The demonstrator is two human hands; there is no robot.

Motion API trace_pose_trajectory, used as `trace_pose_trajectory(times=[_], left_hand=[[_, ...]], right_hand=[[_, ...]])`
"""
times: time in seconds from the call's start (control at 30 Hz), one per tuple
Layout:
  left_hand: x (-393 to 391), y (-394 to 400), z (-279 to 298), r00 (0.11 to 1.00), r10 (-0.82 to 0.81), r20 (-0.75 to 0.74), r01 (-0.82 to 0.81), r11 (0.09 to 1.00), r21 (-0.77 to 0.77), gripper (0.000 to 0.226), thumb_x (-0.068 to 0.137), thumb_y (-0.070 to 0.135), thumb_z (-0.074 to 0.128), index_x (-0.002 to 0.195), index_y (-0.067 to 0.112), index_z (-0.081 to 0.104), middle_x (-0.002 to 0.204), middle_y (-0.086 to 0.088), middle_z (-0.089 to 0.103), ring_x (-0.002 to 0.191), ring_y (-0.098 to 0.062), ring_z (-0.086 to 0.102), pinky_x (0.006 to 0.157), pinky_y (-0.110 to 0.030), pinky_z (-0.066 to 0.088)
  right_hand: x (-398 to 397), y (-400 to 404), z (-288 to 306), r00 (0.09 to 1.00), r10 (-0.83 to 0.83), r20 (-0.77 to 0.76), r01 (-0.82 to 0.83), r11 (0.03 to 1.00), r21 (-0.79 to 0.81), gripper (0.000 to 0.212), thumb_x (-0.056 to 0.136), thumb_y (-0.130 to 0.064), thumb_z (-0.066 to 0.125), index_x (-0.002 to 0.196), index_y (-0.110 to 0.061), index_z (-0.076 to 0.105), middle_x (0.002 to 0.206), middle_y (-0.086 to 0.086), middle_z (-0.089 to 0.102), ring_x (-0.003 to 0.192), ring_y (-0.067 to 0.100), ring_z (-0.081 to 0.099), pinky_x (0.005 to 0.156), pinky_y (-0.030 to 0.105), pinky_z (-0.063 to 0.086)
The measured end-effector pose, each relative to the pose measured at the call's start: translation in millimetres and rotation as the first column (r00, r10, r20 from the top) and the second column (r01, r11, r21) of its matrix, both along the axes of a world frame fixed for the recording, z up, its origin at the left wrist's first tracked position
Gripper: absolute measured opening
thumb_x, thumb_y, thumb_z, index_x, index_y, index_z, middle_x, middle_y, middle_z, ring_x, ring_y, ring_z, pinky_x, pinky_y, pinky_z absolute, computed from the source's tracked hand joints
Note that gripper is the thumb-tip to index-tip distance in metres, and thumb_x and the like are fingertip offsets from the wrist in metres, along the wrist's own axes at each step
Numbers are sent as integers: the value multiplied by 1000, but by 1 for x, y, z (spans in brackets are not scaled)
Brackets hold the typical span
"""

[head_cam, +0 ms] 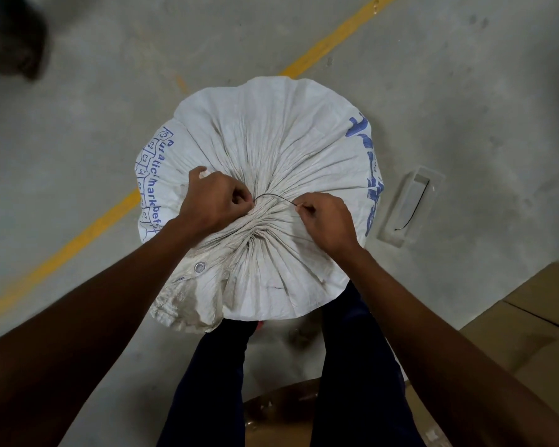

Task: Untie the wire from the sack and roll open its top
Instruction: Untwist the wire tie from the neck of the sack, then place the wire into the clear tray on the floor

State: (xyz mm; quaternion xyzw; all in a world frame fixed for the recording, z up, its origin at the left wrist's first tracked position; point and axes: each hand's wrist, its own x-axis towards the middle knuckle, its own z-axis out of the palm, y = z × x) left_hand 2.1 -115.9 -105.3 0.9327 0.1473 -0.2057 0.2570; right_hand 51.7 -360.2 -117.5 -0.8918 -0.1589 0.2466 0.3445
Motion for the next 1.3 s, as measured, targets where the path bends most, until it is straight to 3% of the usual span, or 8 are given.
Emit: trace_pose_trajectory(times=[0.2, 0.43, 0.7, 0.9, 1.0, 1.1, 1.2, 1.3], left_hand=[[41, -31, 24, 979, 111, 170, -89, 987, -131, 12, 84, 42, 69, 76, 36, 76, 65, 26, 67, 81, 2, 68, 111, -48, 35], [88, -91, 28, 915, 374, 150, -312, 894, -320, 15, 79, 42, 69, 77, 31, 79, 67, 18, 76, 75, 3, 72, 103, -38, 49], [131, -183, 14, 954, 298, 45, -264, 898, -352, 11, 76, 38, 73, 82, 32, 80, 64, 17, 75, 72, 4, 72, 96, -37, 55], [165, -260, -24, 969, 235, -73, -246, 910, -334, 16, 74, 34, 76, 87, 32, 85, 82, 14, 81, 81, -2, 74, 90, -38, 61], [180, -305, -57, 978, 191, -81, -207, 920, -334, 9, 76, 35, 75, 77, 30, 82, 75, 17, 77, 76, 0, 72, 88, -38, 61], [197, -353, -101, 994, 102, -47, -112, 932, -345, 16, 78, 41, 77, 63, 37, 73, 82, 23, 73, 90, -2, 71, 102, -44, 53], [210, -397, -162, 1000, 9, -24, -15, 957, -290, 12, 78, 46, 82, 69, 40, 76, 139, 10, 67, 136, -16, 54, 122, -49, 21], [217, -439, -224, 999, -34, -24, 27, 969, -247, 13, 80, 46, 83, 72, 39, 75, 160, 4, 49, 155, -27, 29, 125, -67, 2]], right_hand=[[18, 0, 14, 989, -145, 40, 144, 989, 37, 15, 95, -26, 71, 82, -20, 69, 73, -8, 69, 72, 12, 65, 65, 31, 52], [52, -35, 21, 929, -366, -57, 370, 925, 87, 2, 91, -17, 76, 92, -16, 76, 72, -4, 76, 71, 12, 73, 75, 30, 55], [75, -118, 12, 815, -571, -97, 575, 818, 15, 13, 89, -24, 71, 77, -20, 71, 67, -8, 75, 67, 11, 73, 70, 41, 62], [83, -192, -16, 748, -658, -90, 654, 753, -66, 11, 92, -25, 71, 83, -20, 74, 69, -9, 74, 68, 10, 72, 71, 42, 62], [89, -230, -39, 700, -705, -114, 697, 709, -107, 14, 95, -24, 72, 82, -21, 74, 70, -10, 73, 68, 9, 70, 71, 41, 62], [98, -272, -75, 691, -718, -81, 708, 695, -128, 15, 97, -26, 70, 83, -21, 73, 84, -10, 74, 85, 13, 70, 74, 35, 57], [108, -322, -130, 691, -722, -24, 704, 681, -199, 8, 95, -24, 72, 91, -18, 76, 117, 1, 67, 116, 21, 58, 83, 29, 42], [115, -369, -198, 690, -724, 4, 693, 659, -293, 7, 93, -24, 75, 91, -20, 79, 138, 7, 59, 130, 28, 50, 98, 42, 49]])
